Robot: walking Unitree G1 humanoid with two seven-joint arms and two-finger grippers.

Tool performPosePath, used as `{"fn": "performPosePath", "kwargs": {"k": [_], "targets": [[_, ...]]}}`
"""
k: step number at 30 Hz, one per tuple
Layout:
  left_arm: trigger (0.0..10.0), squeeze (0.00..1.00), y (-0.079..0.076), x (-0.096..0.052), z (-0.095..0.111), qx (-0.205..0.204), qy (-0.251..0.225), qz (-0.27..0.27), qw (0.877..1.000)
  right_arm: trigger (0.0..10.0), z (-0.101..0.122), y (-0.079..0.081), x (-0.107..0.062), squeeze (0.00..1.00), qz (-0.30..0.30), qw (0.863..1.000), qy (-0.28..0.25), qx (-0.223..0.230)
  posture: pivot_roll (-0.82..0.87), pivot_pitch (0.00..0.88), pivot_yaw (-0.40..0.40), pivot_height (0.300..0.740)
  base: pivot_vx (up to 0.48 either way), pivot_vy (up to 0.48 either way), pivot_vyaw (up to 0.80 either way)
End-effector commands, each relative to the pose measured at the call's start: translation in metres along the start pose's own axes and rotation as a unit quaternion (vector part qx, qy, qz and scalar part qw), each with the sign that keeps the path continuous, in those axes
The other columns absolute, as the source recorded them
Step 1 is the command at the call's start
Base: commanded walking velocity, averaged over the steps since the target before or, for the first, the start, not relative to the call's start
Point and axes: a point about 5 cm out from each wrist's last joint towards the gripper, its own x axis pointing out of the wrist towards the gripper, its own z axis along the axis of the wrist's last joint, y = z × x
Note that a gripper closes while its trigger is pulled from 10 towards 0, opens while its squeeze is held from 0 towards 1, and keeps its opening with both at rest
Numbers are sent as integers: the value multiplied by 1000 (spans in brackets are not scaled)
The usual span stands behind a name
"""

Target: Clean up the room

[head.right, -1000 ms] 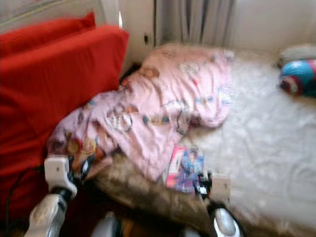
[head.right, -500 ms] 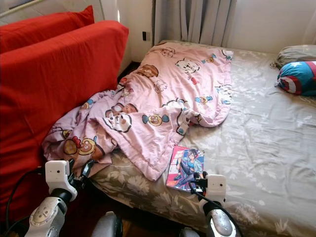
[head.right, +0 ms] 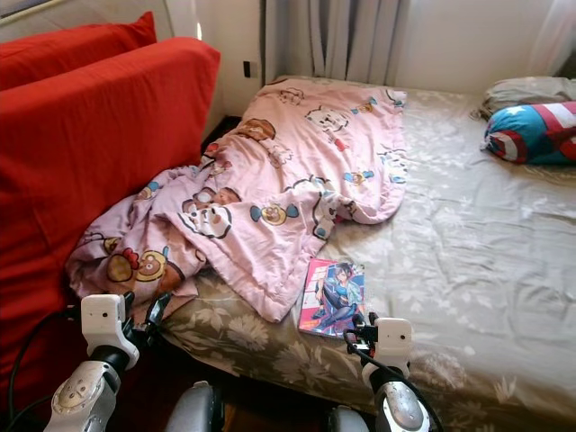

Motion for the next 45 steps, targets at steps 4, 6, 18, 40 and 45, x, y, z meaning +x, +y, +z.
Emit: {"fn": "performPosePath", "kwargs": {"k": [4, 6, 18, 40, 45], "targets": [[10000, 0, -1, 0, 2, 0, 0, -1, 1000, 10000, -4, 1, -1, 0, 8, 1000, 12, -5, -13, 82, -2, 626, 0, 0, 0], [10000, 0, 0, 0, 2, 0, 0, 0, 1000, 10000, -4, 2, -1, 0, 10, 1000, 13, -8, -13, 83, -2, 626, 0, 0, 0], [10000, 0, -2, 1, 1, 5, 4, -2, 1000, 10000, -6, 2, -1, 0, 10, 1000, 16, -6, -15, 84, -3, 626, 61, 0, 261], [10000, 0, -2, 2, 2, 6, 4, -3, 1000, 10000, -6, 4, 0, 0, 11, 1000, 18, -1, -16, 83, 1, 626, 292, 0, 0], [10000, 0, -2, 2, 1, 7, 8, -4, 1000, 10000, -7, 3, 1, 0, 10, 1000, 21, -2, -15, 87, 1, 626, 190, 0, 0]]}}
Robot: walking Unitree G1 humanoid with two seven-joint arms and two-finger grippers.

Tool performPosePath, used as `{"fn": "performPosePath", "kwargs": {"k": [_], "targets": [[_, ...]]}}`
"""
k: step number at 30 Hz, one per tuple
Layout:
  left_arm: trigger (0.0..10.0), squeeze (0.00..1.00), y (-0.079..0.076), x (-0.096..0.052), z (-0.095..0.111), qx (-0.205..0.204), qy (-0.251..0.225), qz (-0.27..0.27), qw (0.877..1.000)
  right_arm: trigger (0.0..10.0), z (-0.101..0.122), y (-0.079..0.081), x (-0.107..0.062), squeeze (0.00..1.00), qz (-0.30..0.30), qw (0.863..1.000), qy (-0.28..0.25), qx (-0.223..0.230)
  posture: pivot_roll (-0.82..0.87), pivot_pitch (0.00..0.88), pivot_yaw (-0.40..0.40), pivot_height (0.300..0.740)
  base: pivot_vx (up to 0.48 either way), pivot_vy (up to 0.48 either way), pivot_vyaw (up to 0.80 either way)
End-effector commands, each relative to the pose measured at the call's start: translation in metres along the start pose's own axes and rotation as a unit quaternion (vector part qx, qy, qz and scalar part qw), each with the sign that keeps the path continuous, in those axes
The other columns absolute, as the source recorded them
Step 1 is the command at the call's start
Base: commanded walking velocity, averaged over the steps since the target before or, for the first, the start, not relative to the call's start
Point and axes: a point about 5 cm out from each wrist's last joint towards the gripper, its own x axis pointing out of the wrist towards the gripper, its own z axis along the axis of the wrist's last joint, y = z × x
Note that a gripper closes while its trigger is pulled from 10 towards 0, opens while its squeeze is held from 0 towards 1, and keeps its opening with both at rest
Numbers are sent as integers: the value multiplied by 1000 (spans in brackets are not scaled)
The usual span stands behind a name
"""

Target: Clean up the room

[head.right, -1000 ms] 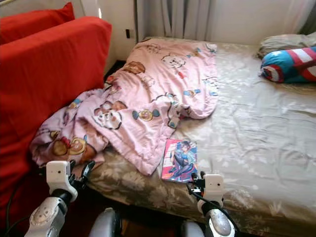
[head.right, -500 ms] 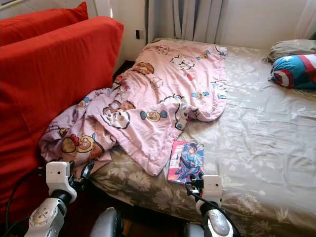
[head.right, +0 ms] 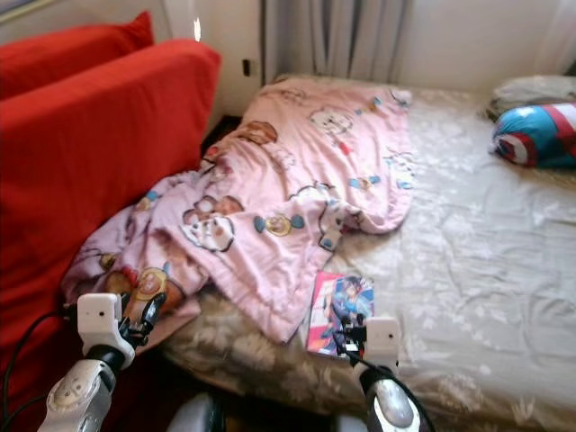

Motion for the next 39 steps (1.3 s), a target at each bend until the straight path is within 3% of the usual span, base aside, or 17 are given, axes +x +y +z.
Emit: {"fn": "performPosePath", "kwargs": {"k": [1, 15, 16, 17, 20, 22, 23, 24, 25, 39], "targets": [[10000, 0, 7, -2, 2, 10, 3, 8, 1000, 10000, 2, 3, 2, 0, 0, 1000, -1, 5, -15, 88, 1, 626, 0, 0, 0], [10000, 0, 4, -3, 1, 11, 4, 5, 1000, 10000, 4, 0, 11, 0, -7, 1000, 16, 7, -10, 99, 0, 626, 0, 0, 0], [10000, 0, 5, -3, 1, 10, 4, 5, 1000, 10000, 2, 0, 12, 63, -12, 999, 24, 17, -8, 100, 1, 626, 0, 0, 0], [10000, 0, 5, -4, 1, 11, 4, 5, 1000, 10000, -2, -2, 12, 1000, -22, 999, 43, 18, -4, 101, 2, 626, 0, 0, 0], [10000, 0, 5, -5, 1, 12, 5, 4, 1000, 10000, -14, -5, 11, 1000, -41, 995, 93, 17, 9, 99, 6, 626, 0, 0, 0], [10000, 0, 7, -6, 2, 15, 3, 5, 1000, 10000, -17, -8, 11, 1000, -64, 991, 103, 53, 31, 98, 17, 626, 0, 0, 0], [10000, 0, 9, -6, 5, 18, 2, 6, 1000, 10000, -17, -9, 12, 812, -75, 989, 103, 71, 36, 100, 21, 626, 0, 0, 0], [10000, 0, 9, -6, 5, 19, 1, 6, 1000, 10000, -17, -9, 13, 812, -77, 989, 103, 77, 38, 101, 22, 626, 0, 0, 0], [10000, 0, 11, -7, 6, 21, 0, 7, 1000, 10000, -15, -9, 15, 0, -79, 988, 103, 85, 44, 106, 27, 626, 0, 0, 0], [10000, 0, 18, -23, 11, 41, 14, 3, 999, 10000, -3, -6, 27, 0, -79, 987, 95, 107, 97, 182, 74, 626, 0, 0, 0]]}}
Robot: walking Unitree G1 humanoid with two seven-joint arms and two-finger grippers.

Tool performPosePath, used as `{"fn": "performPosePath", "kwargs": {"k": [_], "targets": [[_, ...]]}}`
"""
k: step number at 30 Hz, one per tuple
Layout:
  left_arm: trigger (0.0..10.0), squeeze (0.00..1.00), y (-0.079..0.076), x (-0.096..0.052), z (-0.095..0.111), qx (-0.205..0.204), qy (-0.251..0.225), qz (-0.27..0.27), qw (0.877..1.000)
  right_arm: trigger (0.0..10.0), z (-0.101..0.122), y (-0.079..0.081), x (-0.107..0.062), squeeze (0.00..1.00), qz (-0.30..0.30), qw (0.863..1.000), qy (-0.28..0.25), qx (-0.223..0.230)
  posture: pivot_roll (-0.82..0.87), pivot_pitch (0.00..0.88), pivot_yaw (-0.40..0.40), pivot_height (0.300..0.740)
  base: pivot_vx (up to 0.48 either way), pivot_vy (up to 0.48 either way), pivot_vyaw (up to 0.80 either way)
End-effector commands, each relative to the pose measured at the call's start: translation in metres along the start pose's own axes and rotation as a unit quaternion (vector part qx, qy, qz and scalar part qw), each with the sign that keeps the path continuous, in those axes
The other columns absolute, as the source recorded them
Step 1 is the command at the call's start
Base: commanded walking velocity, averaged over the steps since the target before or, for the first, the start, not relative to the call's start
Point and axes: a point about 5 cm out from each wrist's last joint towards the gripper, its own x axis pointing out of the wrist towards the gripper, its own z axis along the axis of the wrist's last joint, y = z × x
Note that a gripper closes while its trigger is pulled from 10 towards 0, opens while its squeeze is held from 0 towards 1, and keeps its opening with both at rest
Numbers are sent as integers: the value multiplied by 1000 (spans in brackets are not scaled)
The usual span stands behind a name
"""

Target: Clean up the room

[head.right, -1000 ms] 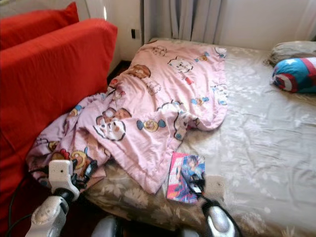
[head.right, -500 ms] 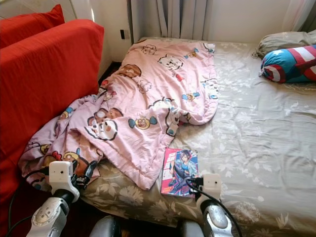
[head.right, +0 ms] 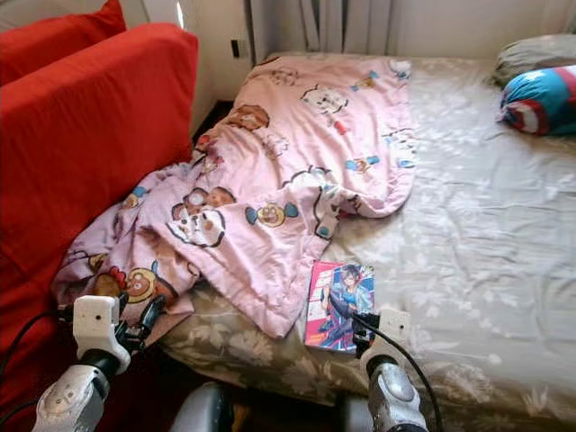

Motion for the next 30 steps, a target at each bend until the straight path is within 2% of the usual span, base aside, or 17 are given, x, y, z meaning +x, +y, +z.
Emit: {"fn": "performPosePath", "kwargs": {"k": [1, 12, 21, 30], "targets": [[10000, 0, 4, -5, 3, 11, 4, -1, 1000, 10000, 0, -1, 0, 0, -7, 1000, 0, 16, 108, 195, 80, 626, 0, 0, 0], [10000, 0, 11, -24, 4, 28, 24, 0, 999, 10000, 1, -6, -1, 0, -22, 998, -21, 64, 143, 236, 105, 626, 0, 0, 0], [10000, 0, 16, -32, 3, 39, 37, 2, 999, 10000, 11, -8, 0, 0, -19, 994, -55, 95, 154, 248, 117, 626, 0, 0, 0], [10000, 0, 16, -33, 4, 44, 42, -2, 998, 10000, 12, -9, 0, 0, -18, 994, -56, 97, 155, 247, 121, 626, 0, 0, 0]]}}
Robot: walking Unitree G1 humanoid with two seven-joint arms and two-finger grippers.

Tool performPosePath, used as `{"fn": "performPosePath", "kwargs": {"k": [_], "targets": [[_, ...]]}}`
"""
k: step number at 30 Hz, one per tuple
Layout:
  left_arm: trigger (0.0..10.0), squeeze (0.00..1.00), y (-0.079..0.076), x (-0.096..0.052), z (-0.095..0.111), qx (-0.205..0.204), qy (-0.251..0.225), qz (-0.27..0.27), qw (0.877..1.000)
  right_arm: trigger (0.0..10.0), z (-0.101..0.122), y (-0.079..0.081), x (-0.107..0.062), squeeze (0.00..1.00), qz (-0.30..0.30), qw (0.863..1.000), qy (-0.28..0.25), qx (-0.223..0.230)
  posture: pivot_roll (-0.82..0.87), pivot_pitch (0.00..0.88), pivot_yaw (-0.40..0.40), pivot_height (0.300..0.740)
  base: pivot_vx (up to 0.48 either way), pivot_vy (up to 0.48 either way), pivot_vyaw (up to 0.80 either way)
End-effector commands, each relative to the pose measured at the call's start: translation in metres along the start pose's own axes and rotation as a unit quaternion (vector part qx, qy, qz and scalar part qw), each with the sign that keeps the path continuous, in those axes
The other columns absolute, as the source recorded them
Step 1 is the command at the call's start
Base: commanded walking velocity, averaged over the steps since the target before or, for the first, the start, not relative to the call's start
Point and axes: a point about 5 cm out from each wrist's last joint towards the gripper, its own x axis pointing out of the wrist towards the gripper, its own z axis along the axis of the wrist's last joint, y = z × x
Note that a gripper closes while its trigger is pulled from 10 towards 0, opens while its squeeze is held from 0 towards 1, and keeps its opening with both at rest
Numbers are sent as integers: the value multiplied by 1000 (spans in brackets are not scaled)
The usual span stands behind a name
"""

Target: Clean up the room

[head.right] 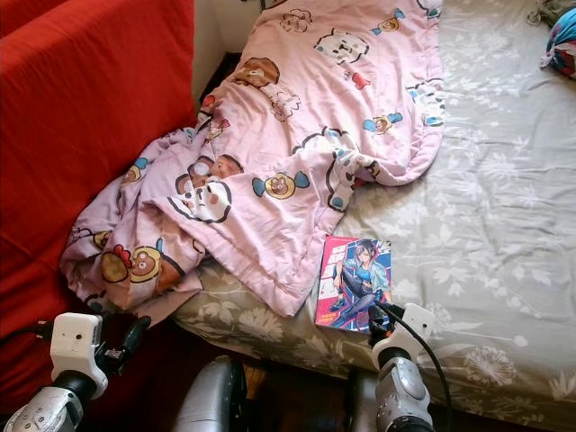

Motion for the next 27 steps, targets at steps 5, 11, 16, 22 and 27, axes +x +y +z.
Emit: {"fn": "performPosePath", "kwargs": {"k": [5, 11, 16, 22, 27], "targets": [[10000, 0, 6, -7, -5, 9, 20, 6, 1000, 10000, -2, 0, -2, 0, 8, 1000, -11, 15, 161, 251, 123, 626, 0, 0, 0], [10000, 0, 6, -8, -4, 10, 22, 5, 1000, 10000, 0, -2, -2, 0, -3, 999, -24, 23, 161, 251, 124, 626, 0, 0, 0], [10000, 0, 6, -7, -4, 14, 22, 2, 1000, 10000, -4, -6, -5, 0, -9, 1000, -17, 24, 164, 251, 126, 626, 0, 0, 0], [10000, 0, 6, -8, -4, 17, 25, -1, 1000, 10000, -12, -8, -8, 0, -11, 999, -2, 35, 168, 252, 132, 626, 0, 0, 0], [10000, 0, 7, -10, -4, 20, 27, -2, 999, 10000, -14, -7, -9, 0, -9, 999, 1, 38, 168, 256, 136, 626, 0, 0, 0]]}}
